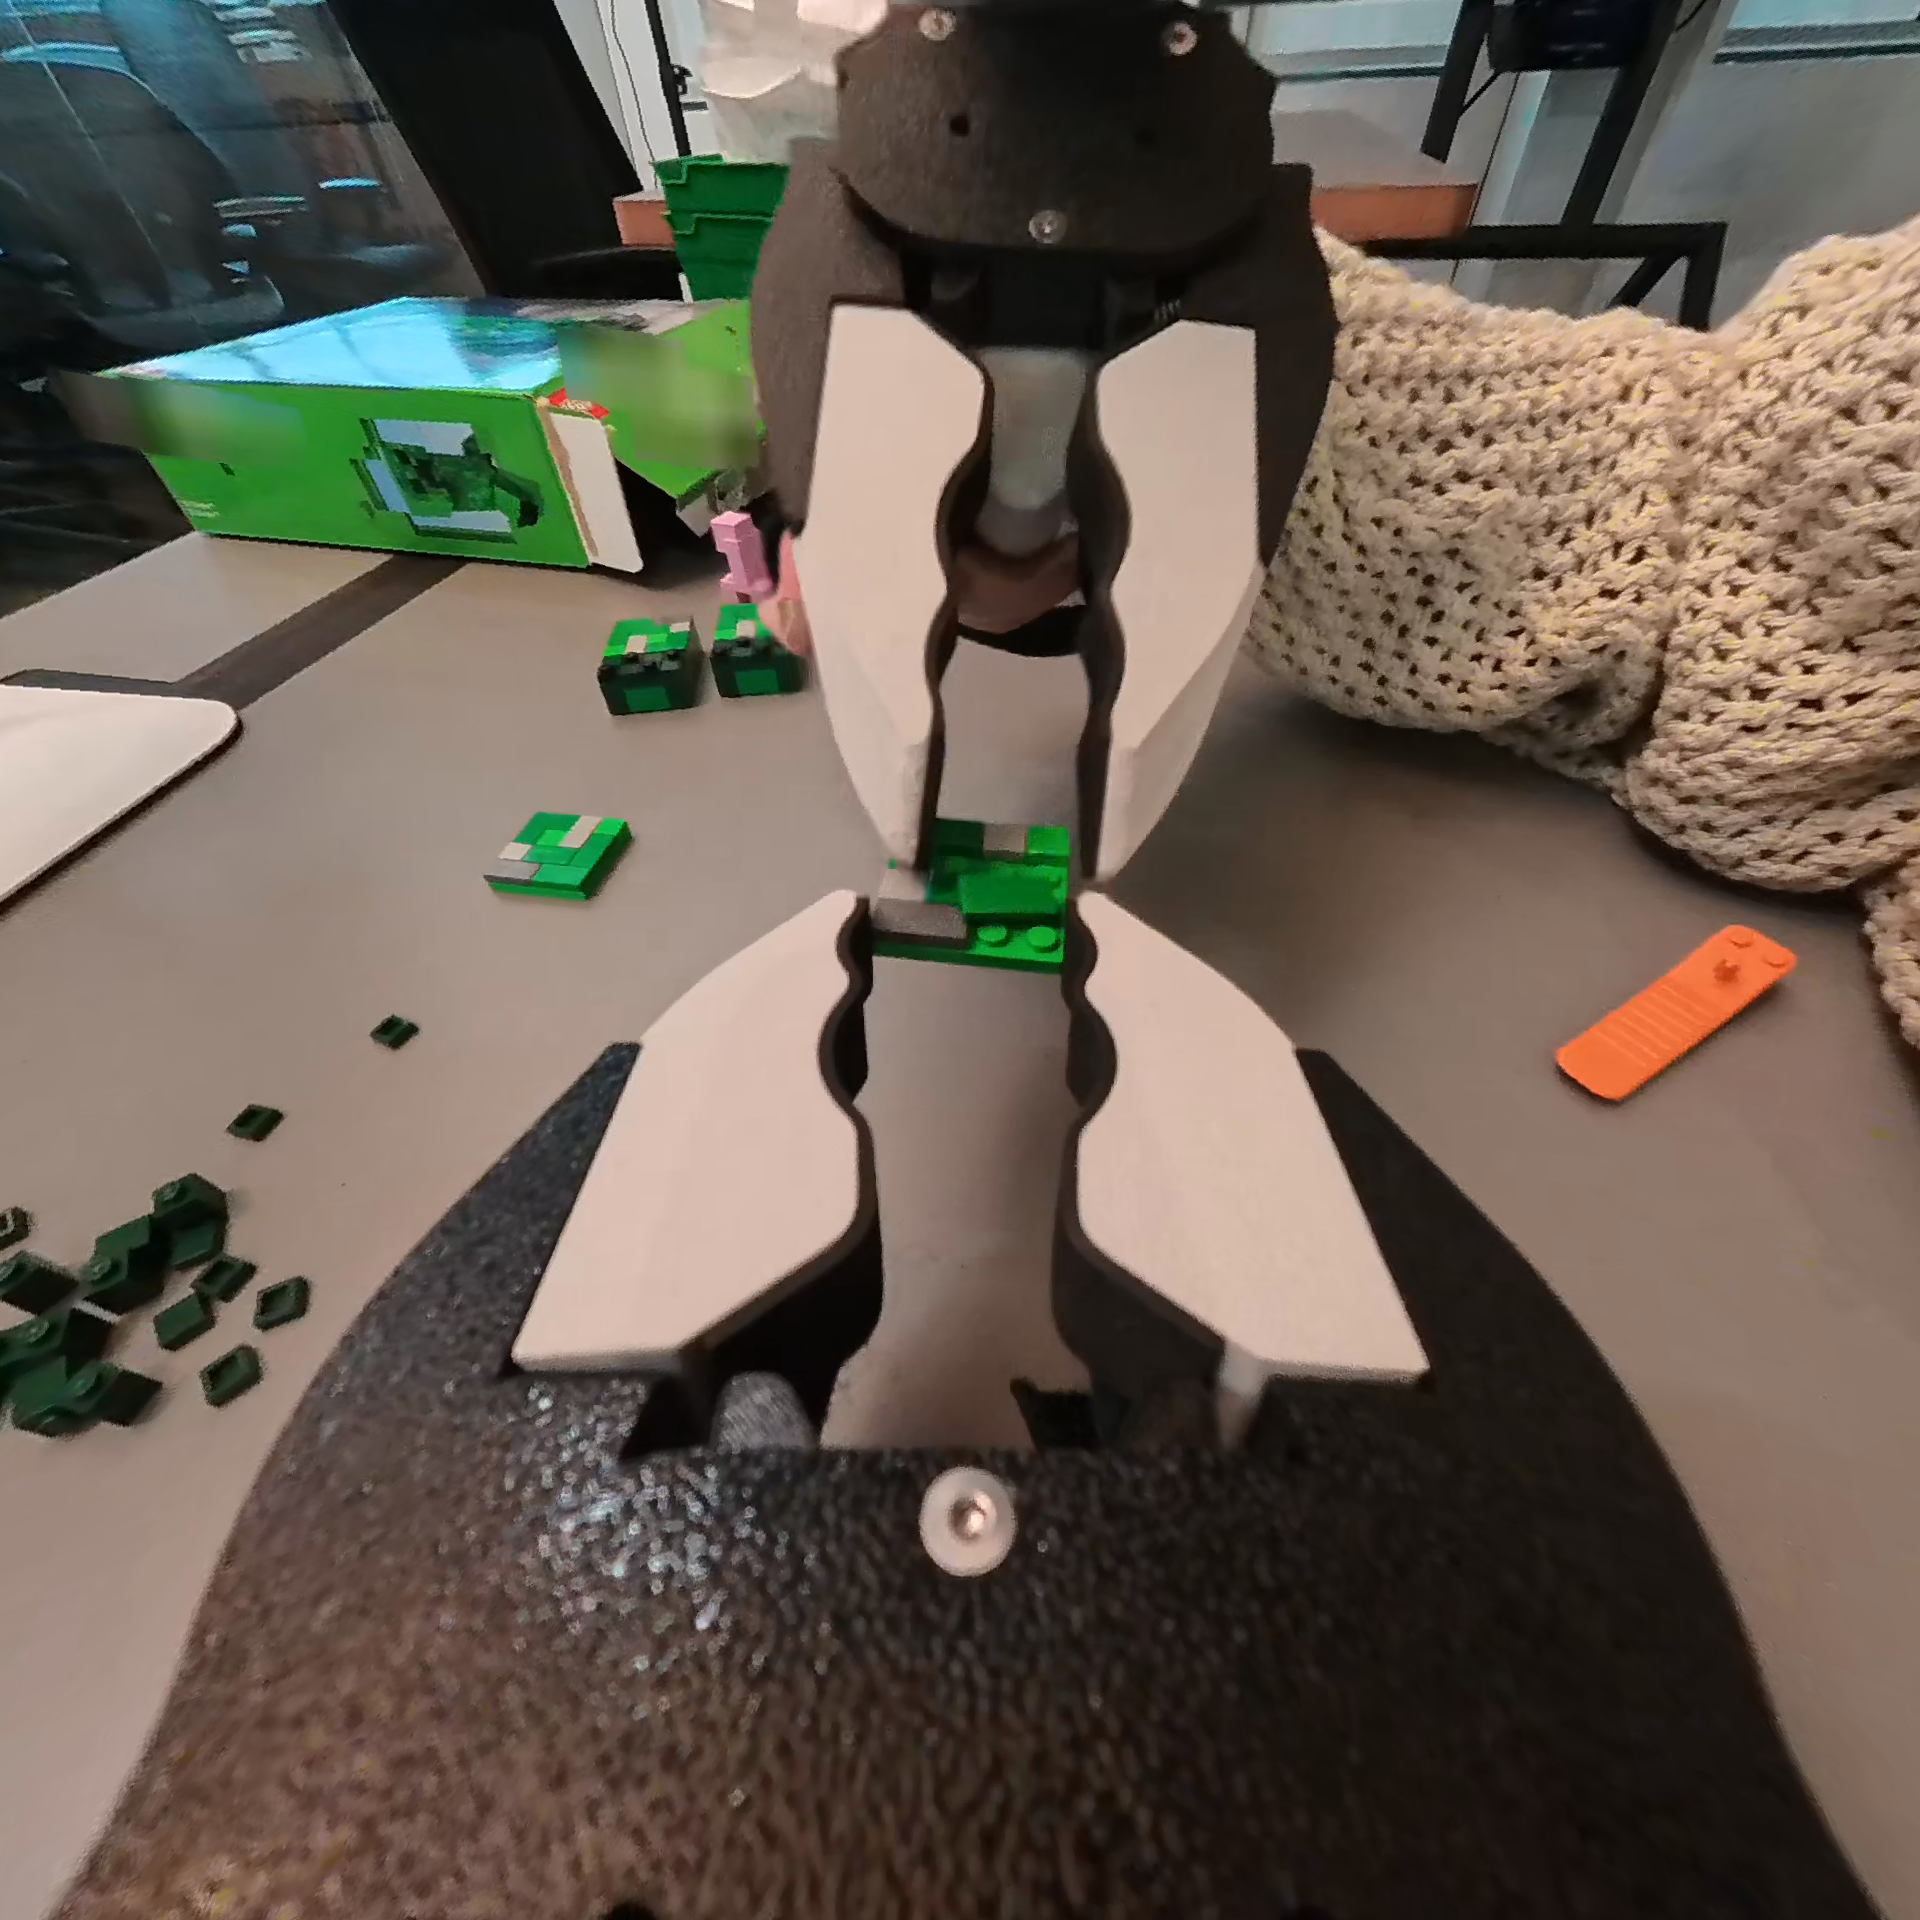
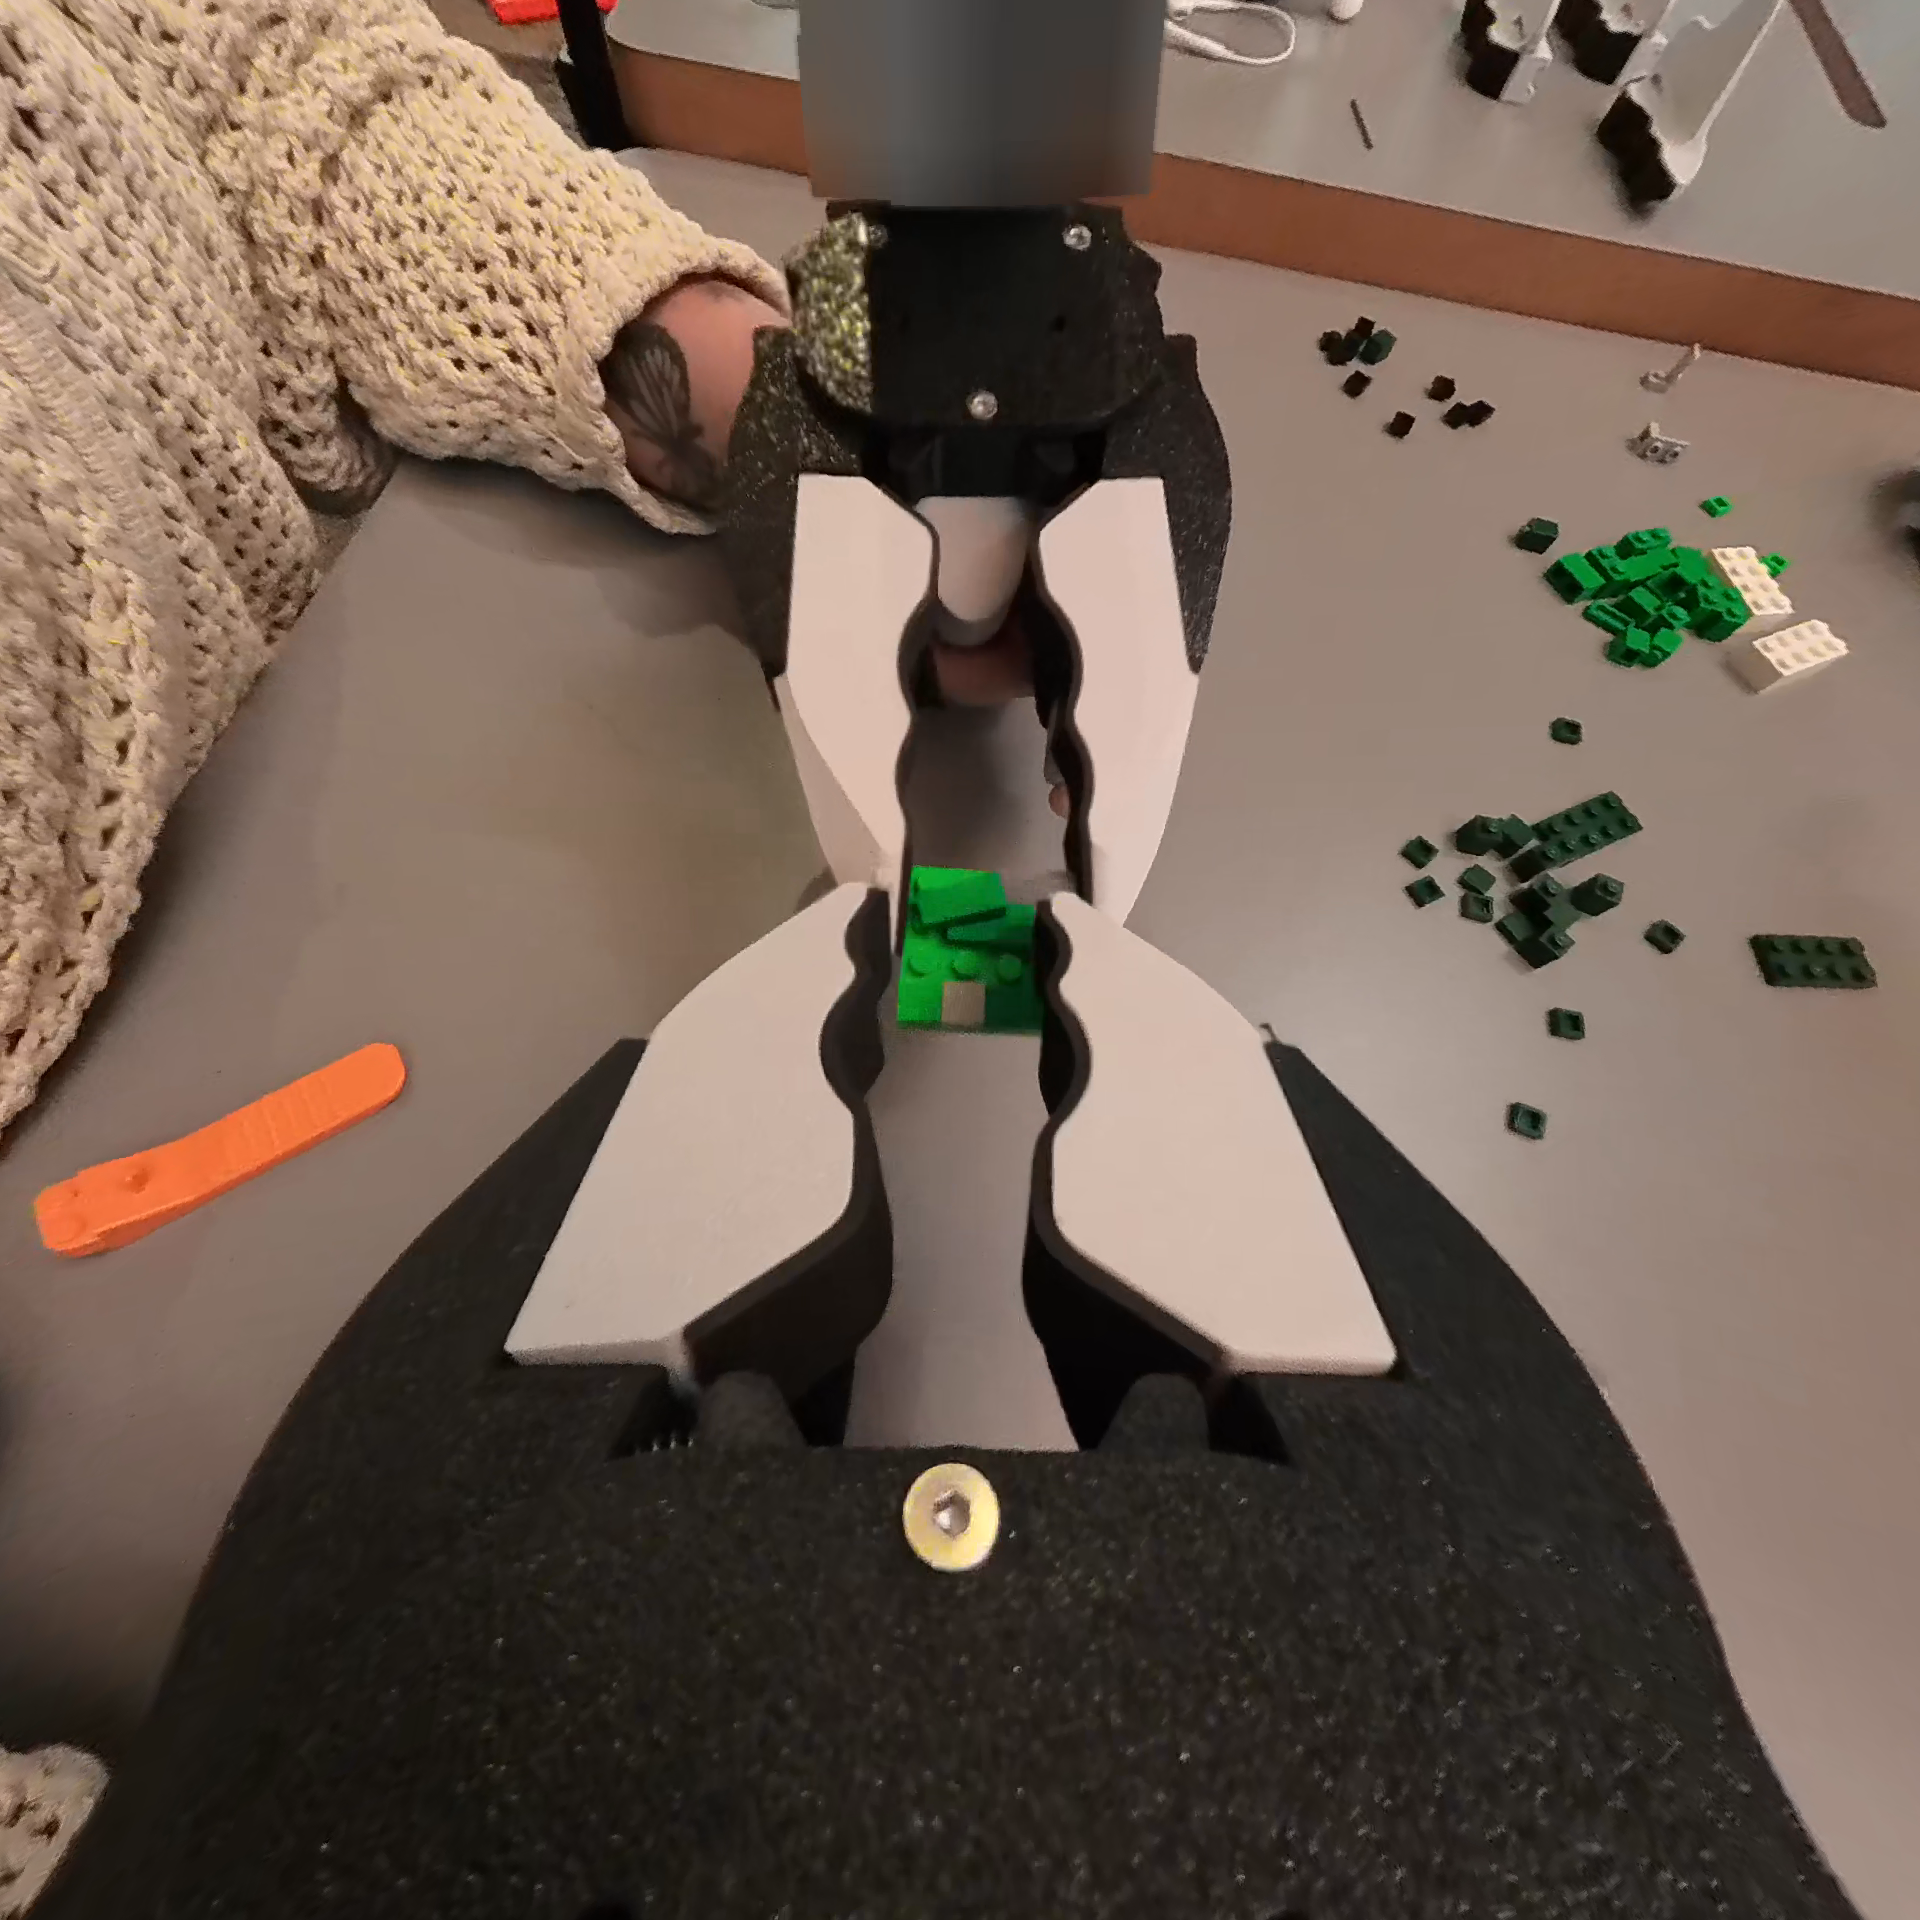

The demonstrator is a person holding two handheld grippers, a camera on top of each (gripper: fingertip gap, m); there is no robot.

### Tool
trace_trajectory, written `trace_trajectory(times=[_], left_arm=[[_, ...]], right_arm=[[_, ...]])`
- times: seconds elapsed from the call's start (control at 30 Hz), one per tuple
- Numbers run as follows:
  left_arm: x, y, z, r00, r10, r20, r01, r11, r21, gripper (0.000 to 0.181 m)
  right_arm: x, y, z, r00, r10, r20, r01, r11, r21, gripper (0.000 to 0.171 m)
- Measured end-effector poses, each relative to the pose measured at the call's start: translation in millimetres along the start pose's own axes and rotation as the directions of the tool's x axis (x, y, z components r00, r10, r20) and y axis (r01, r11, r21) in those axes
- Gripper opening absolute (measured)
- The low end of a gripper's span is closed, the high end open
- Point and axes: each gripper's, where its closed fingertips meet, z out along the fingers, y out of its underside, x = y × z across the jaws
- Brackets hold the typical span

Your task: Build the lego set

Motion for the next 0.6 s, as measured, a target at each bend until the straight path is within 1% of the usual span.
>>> trace_trajectory(times=[0.07,0.1,0.17,0.2,0.27,0.33,0.4,0.43,0.5,0.6], left_arm=[[-3.5,-1.5,-1.6,1.0,-0.016,0.018,0.016,1.0,0.014,0.034],[-5.2,-2.4,-2.3,0.999,-0.023,0.027,0.023,1.0,0.021,0.034],[-8.1,-3.8,-3.7,0.999,-0.027,0.043,0.025,0.999,0.035,0.034],[-8.9,-4.3,-4.2,0.998,-0.026,0.049,0.024,0.999,0.039,0.034],[-9.7,-4.8,-4.9,0.998,-0.021,0.057,0.018,0.999,0.044,0.034],[-10.2,-5.6,-5.5,0.998,-0.014,0.064,0.011,0.999,0.049,0.034],[-10.1,-6.4,-6.2,0.998,-0.006,0.066,0.002,0.998,0.056,0.034],[-9.6,-6.5,-6.3,0.998,-0.002,0.064,-0.001,0.998,0.056,0.034],[-7.6,-7.0,-6.6,0.999,0.009,0.053,-0.012,0.998,0.06,0.034],[-5.4,-6.9,-6.4,0.999,0.02,0.043,-0.022,0.998,0.058,0.034]], right_arm=[[5.0,2.4,-5.2,0.998,0.044,-0.049,-0.043,0.999,0.017,0.029],[7.8,3.3,-7.7,0.993,0.094,-0.069,-0.092,0.995,0.039,0.031],[19.7,5.4,-13.4,0.957,0.263,-0.124,-0.249,0.961,0.122,0.03],[22.5,4.1,-15.9,0.925,0.367,-0.102,-0.344,0.92,0.189,0.03],[26.2,0.5,-19.8,0.819,0.573,0.016,-0.549,0.776,0.311,0.03],[30.3,3.9,-21.5,0.672,0.726,0.144,-0.72,0.595,0.357,0.033],[27.9,1.8,-22.5,0.558,0.776,0.294,-0.816,0.449,0.364,0.033],[27.9,2.3,-21.3,0.497,0.796,0.345,-0.855,0.38,0.353,0.031],[22.0,3.0,-14.4,0.406,0.81,0.423,-0.907,0.3,0.296,0.031],[14.3,3.8,-3.2,0.338,0.815,0.472,-0.938,0.253,0.236,0.027]])
